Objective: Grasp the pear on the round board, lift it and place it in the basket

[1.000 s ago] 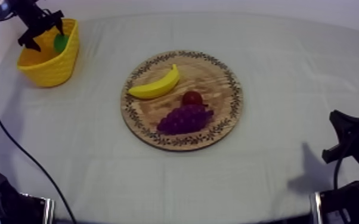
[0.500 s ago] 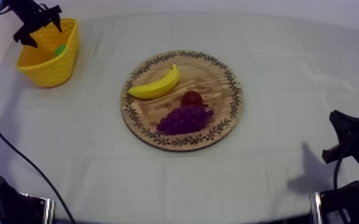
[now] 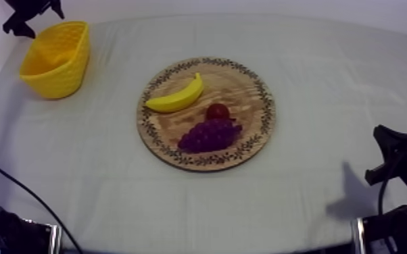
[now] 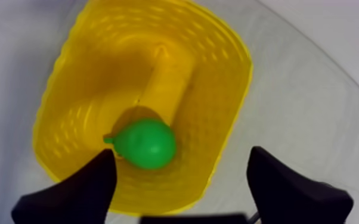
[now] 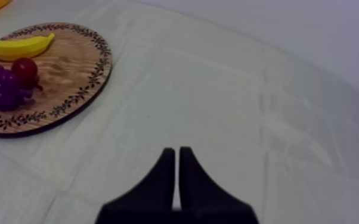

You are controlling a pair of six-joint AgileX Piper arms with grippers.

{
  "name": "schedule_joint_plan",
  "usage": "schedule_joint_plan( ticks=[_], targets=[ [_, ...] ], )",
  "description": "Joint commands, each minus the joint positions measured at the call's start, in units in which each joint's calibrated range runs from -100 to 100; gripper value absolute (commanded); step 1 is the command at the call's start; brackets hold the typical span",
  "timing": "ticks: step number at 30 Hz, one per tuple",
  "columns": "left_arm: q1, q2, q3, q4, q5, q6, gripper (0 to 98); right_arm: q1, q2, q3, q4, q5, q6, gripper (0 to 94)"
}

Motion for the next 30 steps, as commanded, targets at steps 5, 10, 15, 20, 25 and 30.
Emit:
schedule_joint_plan(
  ticks=[5,10,15,20,25,30],
  targets=[
    [-0.1,-6.6,3.9,0.0,0.4,-0.1,62.1,0.0,0.0,0.0,0.0,0.0,0.0,0.4],
    [0.5,-12.8,7.4,-0.19,0.2,-0.2,50.0,0.0,0.0,0.0,0.0,0.0,0.0,0.4],
    [1.7,-20.7,15.5,-0.19,-3.9,-0.3,38.9,0.0,0.0,0.0,0.0,0.0,0.0,0.4],
    [2.2,-30.1,28.2,-0.01,-10.9,-0.6,30.0,0.0,0.0,0.0,0.0,0.0,0.0,0.4],
    [1.9,-39.6,40.0,0.03,-15.6,-0.7,22.4,0.0,0.0,0.0,0.0,0.0,0.0,0.4],
    [1.5,-47.9,48.8,0.08,-18.2,-0.7,11.6,0.0,0.0,0.0,0.0,0.0,0.0,0.4]
  ],
)
